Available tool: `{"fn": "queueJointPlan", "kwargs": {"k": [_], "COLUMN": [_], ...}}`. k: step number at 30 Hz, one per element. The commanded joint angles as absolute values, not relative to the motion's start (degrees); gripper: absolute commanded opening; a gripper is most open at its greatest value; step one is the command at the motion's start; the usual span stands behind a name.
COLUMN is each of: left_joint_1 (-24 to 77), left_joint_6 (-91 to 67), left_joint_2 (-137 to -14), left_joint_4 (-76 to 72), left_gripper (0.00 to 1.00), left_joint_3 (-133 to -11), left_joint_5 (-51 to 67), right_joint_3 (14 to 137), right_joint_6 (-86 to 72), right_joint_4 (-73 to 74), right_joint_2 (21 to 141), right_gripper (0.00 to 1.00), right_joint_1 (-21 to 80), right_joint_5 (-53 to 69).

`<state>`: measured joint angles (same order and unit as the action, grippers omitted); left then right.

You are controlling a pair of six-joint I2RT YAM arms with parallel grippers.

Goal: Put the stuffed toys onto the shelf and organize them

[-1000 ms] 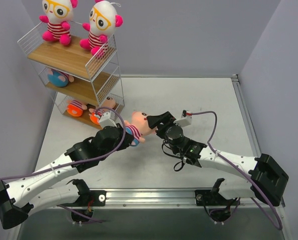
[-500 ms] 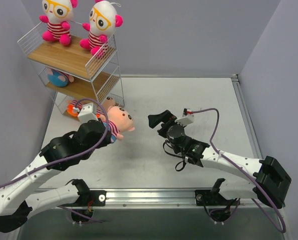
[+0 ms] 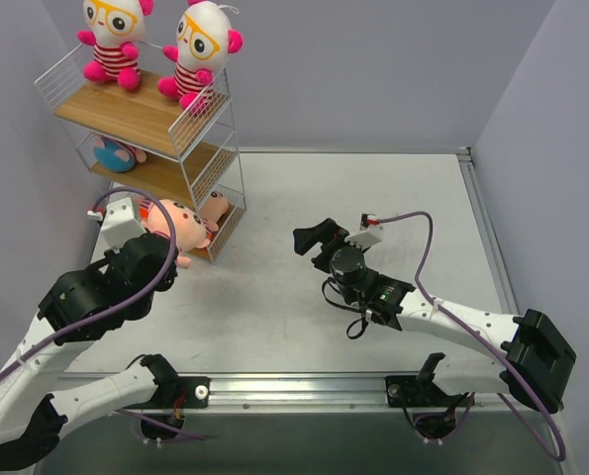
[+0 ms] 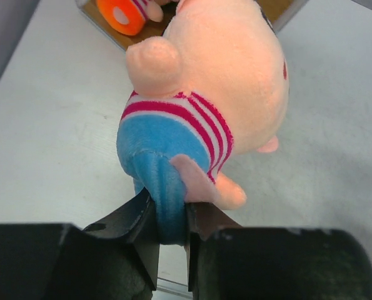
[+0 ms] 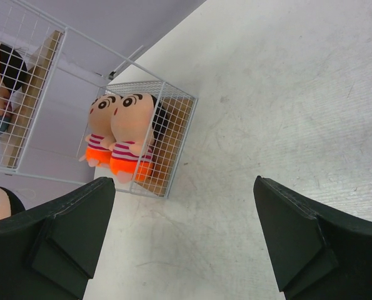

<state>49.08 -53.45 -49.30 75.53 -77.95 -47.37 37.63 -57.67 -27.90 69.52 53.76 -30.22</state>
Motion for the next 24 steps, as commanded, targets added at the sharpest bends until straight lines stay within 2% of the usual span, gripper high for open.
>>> {"fn": "queueJointPlan", "kwargs": {"k": [1,8,16,24], "left_joint_1": [43.6,23.9,18.7,12.1], "left_joint_6": [-47.8,-30.8,-26.2,-26.4], "left_joint_2": [-50.0,-46.5,-45.3,-46.5], "left_joint_4": [78.8,60.6,49.3,38.7], "left_gripper": [0.03,0.02,0.02,0.02], "left_joint_3": [-79.8,-77.8,-78.4,-75.5], "left_joint_5": [-52.1,-37.9,-35.3,-25.5], "right_joint_3": [39.8,39.7,39.1,38.4], "right_joint_6": [-56.2,-55.5,-54.6,-53.3], "right_joint_4": [-28.7,-28.7,-29.3,-30.9], "right_joint_2": [68.7,69.1,68.5,68.2], "right_gripper": [0.99,0.99,0.99,0.98], "right_joint_1": [54.0,54.0,54.0,54.0], "right_joint_5": [-31.5,-29.1,-28.1,-26.5]}}
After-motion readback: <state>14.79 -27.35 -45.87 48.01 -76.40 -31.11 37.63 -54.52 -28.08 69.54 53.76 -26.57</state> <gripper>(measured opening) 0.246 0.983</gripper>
